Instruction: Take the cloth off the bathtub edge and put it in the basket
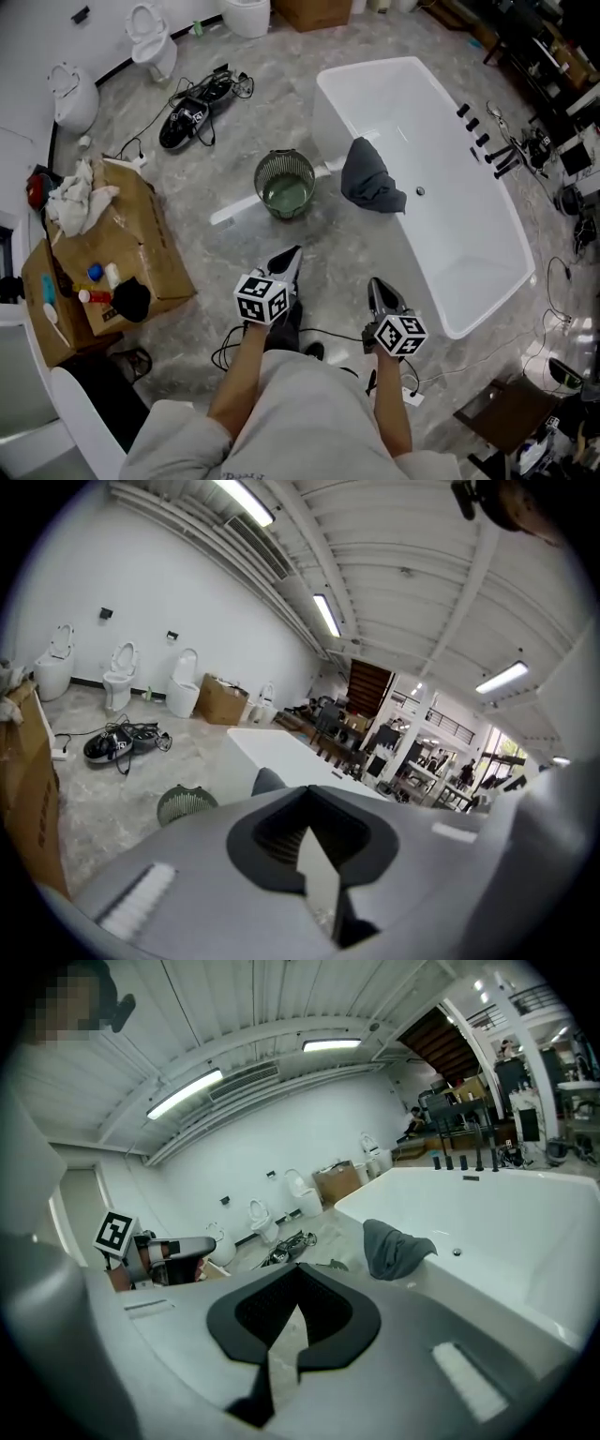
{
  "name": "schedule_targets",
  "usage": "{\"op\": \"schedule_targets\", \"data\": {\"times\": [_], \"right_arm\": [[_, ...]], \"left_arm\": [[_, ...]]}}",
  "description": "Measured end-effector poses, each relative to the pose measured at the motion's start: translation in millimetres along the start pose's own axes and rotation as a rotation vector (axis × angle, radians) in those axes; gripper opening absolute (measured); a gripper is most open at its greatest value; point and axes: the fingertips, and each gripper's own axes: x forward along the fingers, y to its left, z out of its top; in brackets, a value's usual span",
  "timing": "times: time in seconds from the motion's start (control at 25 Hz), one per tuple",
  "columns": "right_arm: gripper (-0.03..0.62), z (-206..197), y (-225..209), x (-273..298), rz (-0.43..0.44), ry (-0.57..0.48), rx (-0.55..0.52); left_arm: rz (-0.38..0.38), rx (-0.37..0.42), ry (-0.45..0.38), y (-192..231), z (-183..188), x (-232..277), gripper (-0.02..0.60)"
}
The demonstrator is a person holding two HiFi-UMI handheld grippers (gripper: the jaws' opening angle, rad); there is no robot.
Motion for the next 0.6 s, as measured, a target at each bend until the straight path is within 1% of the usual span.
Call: {"op": "schedule_targets", "data": {"times": [0.08,0.2,0.44,0.6], "right_arm": [[0.000,17,-1,22,-0.014,-0.005,-0.016],[0.000,36,-1,53,-0.032,0.000,-0.033],[0.000,53,6,109,-0.061,0.036,-0.069],[0.000,60,-1,126,-0.085,0.062,-0.072]], "left_arm": [[-0.012,0.008,-0.013,16,22,15,0.057],[-0.025,0.025,-0.006,40,44,37,0.057],[-0.050,-0.021,0.012,95,72,64,0.057],[-0.050,-0.063,0.012,117,82,76,0.057]]}}
